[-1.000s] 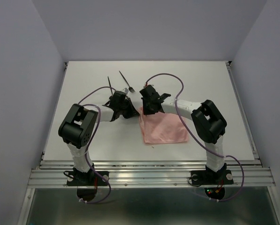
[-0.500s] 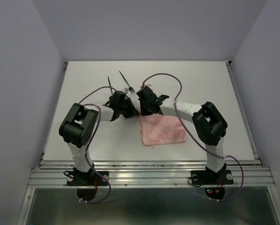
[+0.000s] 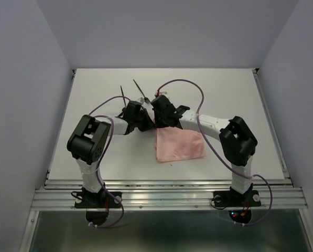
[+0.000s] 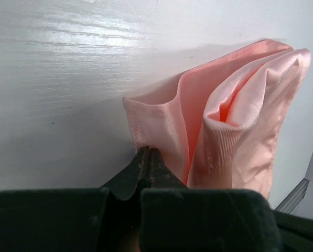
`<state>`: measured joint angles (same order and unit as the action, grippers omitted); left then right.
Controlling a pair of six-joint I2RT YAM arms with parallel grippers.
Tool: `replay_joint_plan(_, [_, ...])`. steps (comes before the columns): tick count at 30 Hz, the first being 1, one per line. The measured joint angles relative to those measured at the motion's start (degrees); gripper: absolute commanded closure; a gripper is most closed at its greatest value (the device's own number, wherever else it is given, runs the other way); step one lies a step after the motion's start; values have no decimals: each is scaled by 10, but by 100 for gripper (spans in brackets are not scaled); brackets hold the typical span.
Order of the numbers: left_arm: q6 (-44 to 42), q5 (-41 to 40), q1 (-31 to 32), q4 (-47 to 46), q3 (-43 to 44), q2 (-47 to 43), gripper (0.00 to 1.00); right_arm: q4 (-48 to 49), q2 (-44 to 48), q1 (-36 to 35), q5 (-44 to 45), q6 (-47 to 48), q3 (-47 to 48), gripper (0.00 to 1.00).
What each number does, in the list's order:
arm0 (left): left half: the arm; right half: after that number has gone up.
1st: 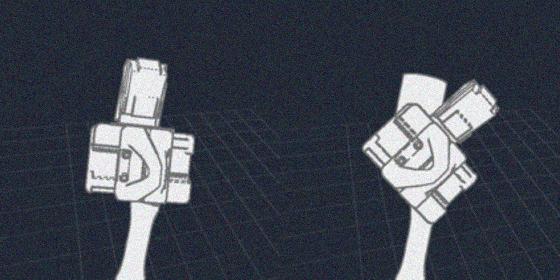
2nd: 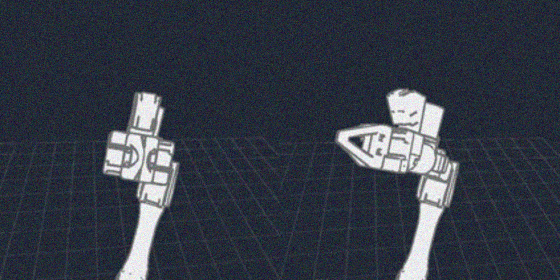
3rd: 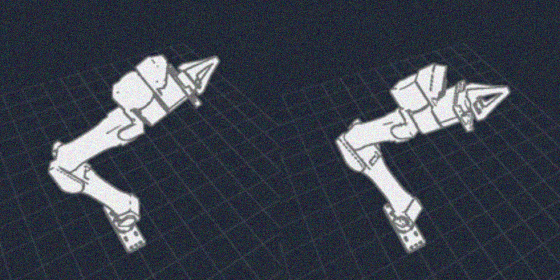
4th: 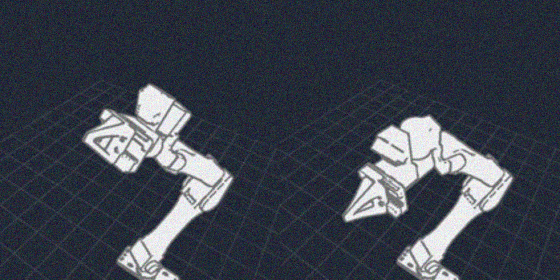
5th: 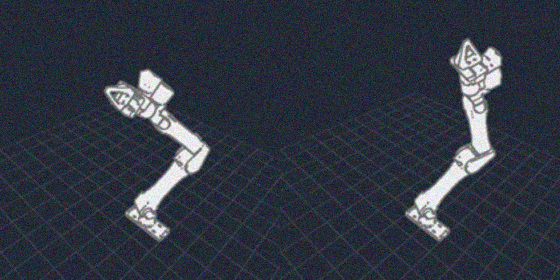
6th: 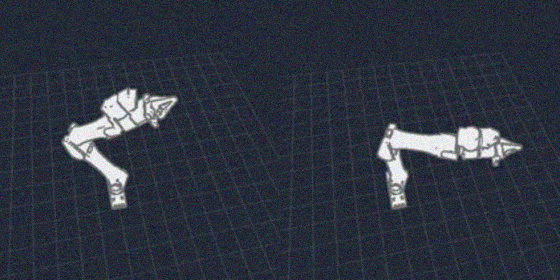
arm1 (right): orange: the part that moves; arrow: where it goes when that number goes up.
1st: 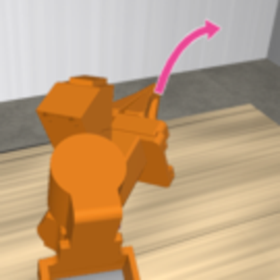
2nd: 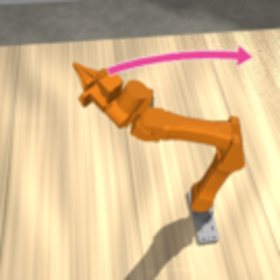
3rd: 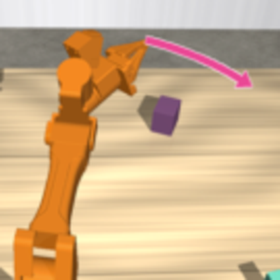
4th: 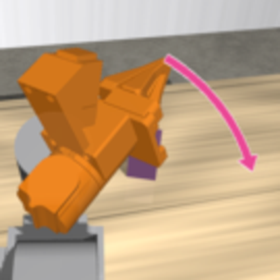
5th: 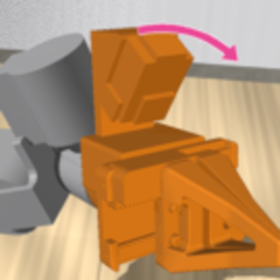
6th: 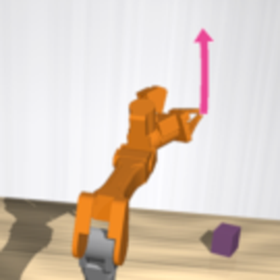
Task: Fold the napkin into a case and place the utensils inside
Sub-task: Smooth out the crumpled napkin.
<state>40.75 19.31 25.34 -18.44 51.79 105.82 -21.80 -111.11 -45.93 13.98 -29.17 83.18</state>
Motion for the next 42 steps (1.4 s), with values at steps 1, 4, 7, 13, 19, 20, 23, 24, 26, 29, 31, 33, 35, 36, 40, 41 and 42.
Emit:
replay_joint_plan(1, [0, 0, 0, 0, 2, 2, 100, -1, 0, -2, 0, 0, 2, 99])
replay_joint_plan(4, [-1, -1, 0, 5, 7, 3, 100, -1, 0, -10, 0, 4, 10, 99])
replay_joint_plan(7, [-1, -3, 0, 7, 8, 3, 100, -1, -2, -17, -5, 5, 20, 100])
replay_joint_plan(13, [-3, -5, -3, 14, 9, 3, 100, 3, -42, -20, 2, 6, 42, 99])
replay_joint_plan(19, [-13, -31, -11, 59, 9, -21, 100, 2, -57, -19, 12, 9, 42, 99])
replay_joint_plan(20, [-15, -37, -13, 69, 8, -26, 100, 2, -57, -19, 11, 9, 42, 99])
replay_joint_plan(23, [-21, -47, -18, 98, 6, -50, 100, 1, -57, -19, 9, 9, 42, 99])
replay_joint_plan(24, [-23, -50, -20, 106, 6, -62, 100, 2, -57, -19, 8, 9, 42, 99])
replay_joint_plan(26, [-26, -52, -21, 114, 6, -78, 100, 2, -57, -19, 6, 9, 42, 99])
replay_joint_plan(29, [-28, -55, -21, 120, 6, -95, 100, 2, -57, -19, 2, 9, 42, 99])
replay_joint_plan(31, [-30, -57, -21, 123, 6, -97, 100, 2, -57, -19, -2, 9, 42, 99])
replay_joint_plan(33, [-30, -59, -22, 127, 6, -97, 100, 2, -57, -19, -5, 9, 42, 99])
replay_joint_plan(35, [-32, -61, -22, 129, 6, -96, 100, 2, -57, -19, -8, 10, 42, 99])
replay_joint_plan(36, [-32, -61, -22, 129, 6, -92, 100, 2, -57, -19, -9, 11, 42, 99])
replay_joint_plan(40, [-34, -64, -22, 129, 10, -62, 100, 1, -57, -19, -11, 12, 42, 99])
replay_joint_plan(41, [-35, -64, -22, 129, 12, -53, 100, 0, -57, -19, -12, 13, 42, 99])
replay_joint_plan(42, [-30, -59, -22, 128, 15, -41, 100, 0, -57, -19, -12, 13, 42, 99])
